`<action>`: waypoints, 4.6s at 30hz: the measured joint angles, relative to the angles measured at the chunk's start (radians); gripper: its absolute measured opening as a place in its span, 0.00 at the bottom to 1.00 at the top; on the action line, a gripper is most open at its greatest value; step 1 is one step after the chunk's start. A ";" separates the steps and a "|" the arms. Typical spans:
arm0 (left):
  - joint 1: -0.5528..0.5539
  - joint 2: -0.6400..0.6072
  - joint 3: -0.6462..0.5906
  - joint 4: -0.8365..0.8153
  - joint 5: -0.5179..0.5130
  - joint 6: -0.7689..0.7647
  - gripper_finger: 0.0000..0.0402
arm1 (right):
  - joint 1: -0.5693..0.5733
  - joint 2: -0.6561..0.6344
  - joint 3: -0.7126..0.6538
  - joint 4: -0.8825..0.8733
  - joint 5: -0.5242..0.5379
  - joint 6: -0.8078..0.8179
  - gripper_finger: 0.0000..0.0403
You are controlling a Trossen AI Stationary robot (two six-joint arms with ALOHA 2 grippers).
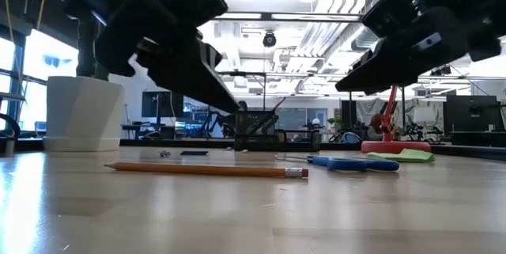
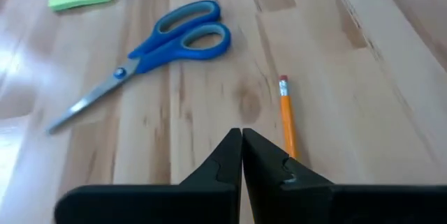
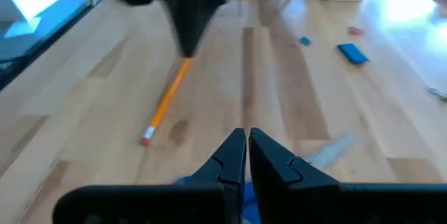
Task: Pick and place office supplies into organizer
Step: Put the yellow pencil into the top left section of the desk organizer
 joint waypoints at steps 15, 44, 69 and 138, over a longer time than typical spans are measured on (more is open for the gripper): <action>-0.102 -0.103 -0.145 0.127 -0.116 -0.126 0.00 | 0.220 0.379 0.273 0.001 0.205 0.086 0.13; -0.400 -0.107 -0.248 0.341 -0.260 -0.228 0.01 | 0.348 0.642 0.643 -0.247 0.362 0.265 0.21; -0.400 -0.107 -0.246 0.340 -0.257 -0.239 0.01 | 0.378 0.679 0.641 -0.279 0.497 0.242 0.21; -0.400 -0.106 -0.246 0.333 -0.272 -0.284 0.01 | 0.426 0.727 0.459 0.002 0.542 0.353 0.04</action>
